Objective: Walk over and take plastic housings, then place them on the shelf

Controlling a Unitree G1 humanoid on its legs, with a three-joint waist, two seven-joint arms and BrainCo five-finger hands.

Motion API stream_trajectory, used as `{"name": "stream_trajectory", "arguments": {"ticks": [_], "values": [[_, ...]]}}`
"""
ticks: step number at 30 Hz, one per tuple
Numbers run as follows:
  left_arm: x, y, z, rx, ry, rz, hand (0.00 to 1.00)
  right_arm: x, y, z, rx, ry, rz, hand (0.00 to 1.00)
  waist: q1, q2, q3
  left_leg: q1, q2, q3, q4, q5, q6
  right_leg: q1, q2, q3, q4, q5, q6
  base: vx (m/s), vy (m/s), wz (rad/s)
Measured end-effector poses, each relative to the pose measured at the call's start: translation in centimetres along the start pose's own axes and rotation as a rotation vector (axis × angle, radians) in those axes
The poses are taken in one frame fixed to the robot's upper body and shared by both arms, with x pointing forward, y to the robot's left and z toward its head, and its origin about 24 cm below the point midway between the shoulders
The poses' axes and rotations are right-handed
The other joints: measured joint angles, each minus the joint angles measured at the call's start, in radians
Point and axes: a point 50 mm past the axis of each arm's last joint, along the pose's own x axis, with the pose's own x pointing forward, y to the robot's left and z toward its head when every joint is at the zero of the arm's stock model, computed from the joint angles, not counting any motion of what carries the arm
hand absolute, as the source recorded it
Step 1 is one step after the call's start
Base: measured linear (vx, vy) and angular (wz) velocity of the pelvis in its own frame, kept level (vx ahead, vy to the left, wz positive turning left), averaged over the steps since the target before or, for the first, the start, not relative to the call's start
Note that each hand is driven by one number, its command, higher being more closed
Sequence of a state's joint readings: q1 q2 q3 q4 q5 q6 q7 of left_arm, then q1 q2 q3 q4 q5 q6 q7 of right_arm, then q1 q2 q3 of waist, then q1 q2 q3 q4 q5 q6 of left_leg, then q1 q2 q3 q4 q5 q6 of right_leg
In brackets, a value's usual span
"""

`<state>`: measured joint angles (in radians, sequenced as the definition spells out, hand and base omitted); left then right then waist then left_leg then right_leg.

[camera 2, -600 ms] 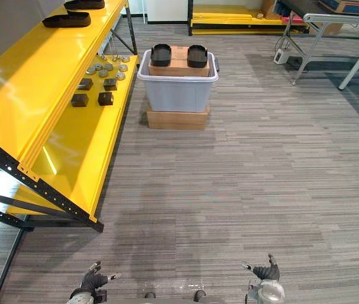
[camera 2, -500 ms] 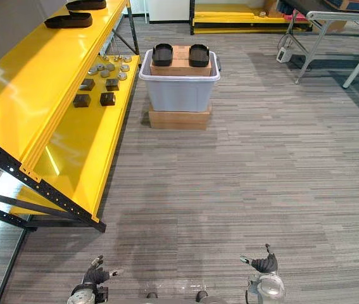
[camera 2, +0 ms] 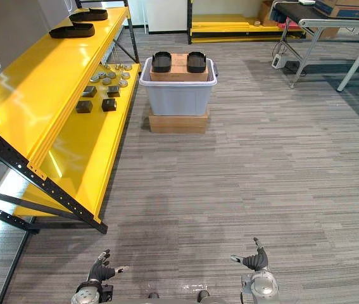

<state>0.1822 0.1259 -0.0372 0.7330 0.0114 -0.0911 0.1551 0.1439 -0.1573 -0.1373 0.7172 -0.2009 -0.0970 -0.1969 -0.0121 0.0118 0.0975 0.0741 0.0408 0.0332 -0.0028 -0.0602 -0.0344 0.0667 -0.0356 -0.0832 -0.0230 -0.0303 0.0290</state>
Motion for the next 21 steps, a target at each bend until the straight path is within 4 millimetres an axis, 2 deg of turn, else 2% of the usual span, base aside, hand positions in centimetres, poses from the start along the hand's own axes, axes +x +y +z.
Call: {"name": "stream_trajectory", "arguments": {"ticks": [4,8,9,10,12,13,14,16,17,19,20,21], "values": [[0.1,0.0,1.0,-0.007,-0.042,0.002,0.0,0.1,0.0,0.1,0.015,0.006,-0.015,0.0,0.001,-0.003,0.001,-0.019,-0.001,0.007,0.016,-0.007,0.009,-0.008,0.0,0.002,0.0,0.0,0.001,0.06,0.011,-0.02],[0.2,0.3,2.0,-0.022,-0.083,0.013,0.0,0.7,-0.1,1.3,0.045,-0.015,-0.028,0.0,0.005,0.0,0.002,-0.074,0.005,0.044,0.124,-0.08,0.018,-0.033,0.0,0.034,0.009,-0.005,0.009,0.03,0.032,-0.26],[0.2,0.3,2.3,-0.028,-0.093,0.013,0.0,0.9,-0.1,1.7,0.048,-0.024,-0.031,0.0,0.01,0.005,0.005,-0.088,0.009,0.055,0.156,-0.103,0.022,-0.044,0.001,0.045,0.024,-0.014,0.021,0.02,0.05,-0.37],[0.2,0.3,2.6,-0.04,-0.107,0.013,0.0,1.1,-0.3,2.1,0.05,-0.035,-0.037,0.0,0.022,0.013,0.009,-0.111,0.012,0.062,0.199,-0.135,0.03,-0.073,0.0,0.058,0.069,-0.04,0.033,0.01,0.063,-0.34],[0.2,0.4,3.5,-0.047,-0.143,0.014,0.0,1.2,-0.5,2.2,0.05,-0.033,-0.045,0.0,0.024,0.019,0.015,-0.142,0.007,0.069,0.265,-0.19,0.04,-0.141,-0.014,0.064,0.211,-0.119,0.054,0.03,0.088,-0.15],[0.1,0.6,3.6,-0.053,-0.15,0.021,0.0,1.1,-0.6,1.8,0.052,-0.013,-0.048,0.0,0.023,0.014,0.023,-0.149,-0.007,0.066,0.288,-0.226,0.054,-0.181,-0.033,0.055,0.322,-0.164,0.075,0.05,0.113,-0.03],[0.1,0.9,3.6,-0.06,-0.149,0.033,0.0,1.1,-0.6,1.7,0.056,-0.007,-0.048,0.0,0.022,0.015,0.035,-0.13,-0.015,0.062,0.296,-0.248,0.065,-0.238,-0.05,0.04,0.471,-0.183,0.091,0.11,0.143,0.0],[0.1,1.6,3.5,-0.051,-0.148,0.053,0.0,1.0,-0.4,1.7,0.061,0.0,-0.043,0.0,0.002,0.011,0.052,-0.089,-0.019,0.049,0.301,-0.267,0.092,-0.343,-0.074,-0.006,0.691,-0.21,0.098,0.26,0.115,0.09],[0.1,2.0,3.2,-0.041,-0.136,0.068,0.0,1.0,-0.4,1.8,0.07,-0.004,-0.045,0.0,0.001,0.015,0.059,-0.067,-0.016,0.048,0.298,-0.285,0.091,-0.382,-0.077,-0.028,0.702,-0.234,0.082,0.33,0.054,0.07],[0.3,2.4,3.5,-0.046,-0.141,0.086,0.0,1.3,-0.9,2.5,0.077,-0.026,-0.057,0.0,-0.005,0.016,0.078,-0.021,0.007,0.047,0.281,-0.296,0.081,-0.431,-0.067,-0.077,0.64,-0.238,0.069,0.35,0.005,0.09],[0.4,2.4,3.8,-0.052,-0.145,0.088,0.0,1.4,-1.1,2.6,0.079,-0.03,-0.062,0.0,-0.008,0.018,0.08,-0.008,0.017,0.041,0.27,-0.299,0.078,-0.452,-0.058,-0.093,0.6,-0.233,0.064,0.46,-0.031,0.27],[0.5,2.4,4.3,-0.058,-0.157,0.09,0.0,1.5,-1.5,2.9,0.075,-0.037,-0.069,0.0,-0.015,0.026,0.085,0.027,0.038,0.028,0.231,-0.297,0.069,-0.491,-0.036,-0.107,0.502,-0.191,0.044,0.53,-0.07,0.45]]}}
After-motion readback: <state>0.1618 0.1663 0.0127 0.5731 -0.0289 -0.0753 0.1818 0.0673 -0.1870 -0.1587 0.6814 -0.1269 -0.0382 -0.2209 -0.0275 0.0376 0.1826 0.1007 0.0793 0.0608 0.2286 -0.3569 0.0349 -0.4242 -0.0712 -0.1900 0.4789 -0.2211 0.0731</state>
